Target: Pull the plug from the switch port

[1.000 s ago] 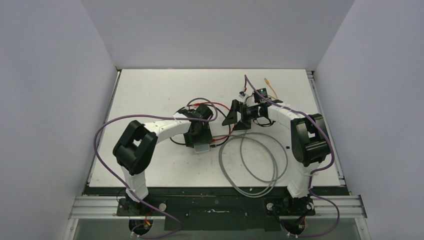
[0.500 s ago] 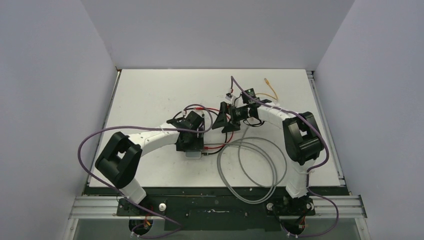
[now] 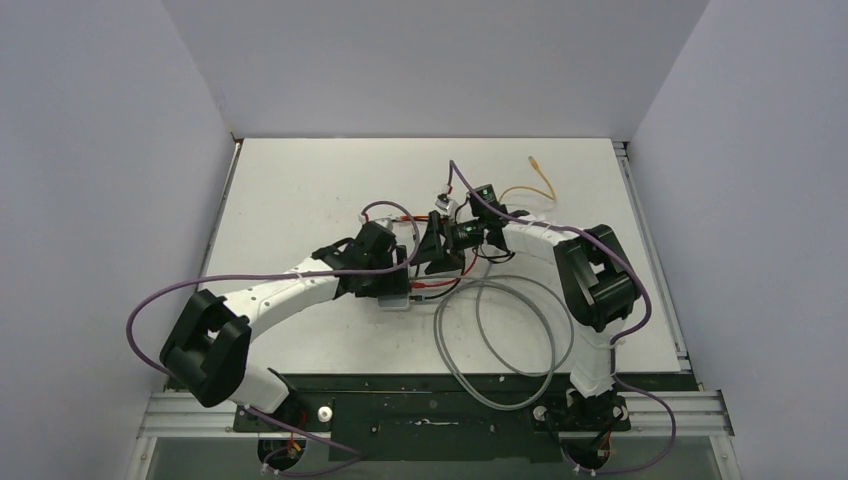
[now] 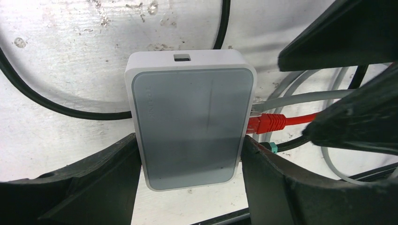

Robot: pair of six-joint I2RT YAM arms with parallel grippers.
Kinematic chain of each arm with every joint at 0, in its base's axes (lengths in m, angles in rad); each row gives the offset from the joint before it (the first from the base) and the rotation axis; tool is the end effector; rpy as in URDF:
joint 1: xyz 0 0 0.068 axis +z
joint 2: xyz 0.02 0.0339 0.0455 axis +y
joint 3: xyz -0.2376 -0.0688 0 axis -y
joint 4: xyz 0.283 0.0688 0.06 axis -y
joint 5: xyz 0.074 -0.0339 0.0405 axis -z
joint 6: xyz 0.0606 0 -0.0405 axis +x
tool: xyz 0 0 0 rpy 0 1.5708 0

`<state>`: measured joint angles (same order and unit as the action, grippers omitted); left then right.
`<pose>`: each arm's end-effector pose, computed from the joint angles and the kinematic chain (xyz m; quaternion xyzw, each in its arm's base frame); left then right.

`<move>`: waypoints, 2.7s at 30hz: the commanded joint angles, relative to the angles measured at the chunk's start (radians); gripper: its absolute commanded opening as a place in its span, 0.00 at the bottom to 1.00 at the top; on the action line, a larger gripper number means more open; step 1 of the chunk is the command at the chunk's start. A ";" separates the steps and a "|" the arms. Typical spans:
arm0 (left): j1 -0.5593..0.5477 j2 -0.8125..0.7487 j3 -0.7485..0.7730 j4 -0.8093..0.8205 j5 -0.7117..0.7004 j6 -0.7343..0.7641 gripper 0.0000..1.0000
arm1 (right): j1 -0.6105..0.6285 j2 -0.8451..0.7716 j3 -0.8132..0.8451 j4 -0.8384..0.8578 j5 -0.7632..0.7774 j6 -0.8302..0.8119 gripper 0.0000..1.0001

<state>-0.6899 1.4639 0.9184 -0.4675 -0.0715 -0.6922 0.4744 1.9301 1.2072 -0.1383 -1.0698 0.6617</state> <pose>0.2641 -0.2123 0.1401 -0.0109 0.9607 -0.1489 0.2339 0.3517 0.2403 0.1155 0.1009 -0.8198 -0.5637 0.0052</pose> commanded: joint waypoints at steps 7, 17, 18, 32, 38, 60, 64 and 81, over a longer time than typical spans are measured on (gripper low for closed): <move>0.006 -0.067 -0.016 0.087 0.033 -0.012 0.00 | 0.023 0.009 -0.024 0.089 -0.032 0.030 0.56; 0.016 -0.090 -0.036 0.095 0.029 -0.044 0.00 | 0.042 0.024 -0.034 0.084 -0.028 0.020 0.47; 0.016 -0.092 -0.037 0.097 0.029 -0.047 0.00 | 0.045 0.027 -0.035 0.083 -0.026 0.020 0.47; 0.023 -0.104 -0.047 0.113 0.045 -0.061 0.00 | 0.082 0.056 -0.010 0.080 -0.013 0.022 0.39; 0.025 -0.105 -0.045 0.115 0.049 -0.060 0.00 | 0.084 0.063 -0.006 0.083 -0.018 0.024 0.34; 0.038 -0.116 -0.052 0.118 0.062 -0.052 0.00 | 0.086 0.069 0.001 0.130 -0.013 0.069 0.44; 0.038 -0.117 -0.053 0.119 0.065 -0.052 0.00 | 0.085 0.061 0.000 0.164 -0.012 0.079 0.49; 0.042 -0.124 -0.054 0.125 0.072 -0.047 0.00 | 0.088 0.071 0.027 0.077 0.013 0.020 0.05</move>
<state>-0.6502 1.3838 0.8494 -0.4358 -0.0269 -0.7464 0.5514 1.9938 1.1824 -0.0059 -1.0935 0.7521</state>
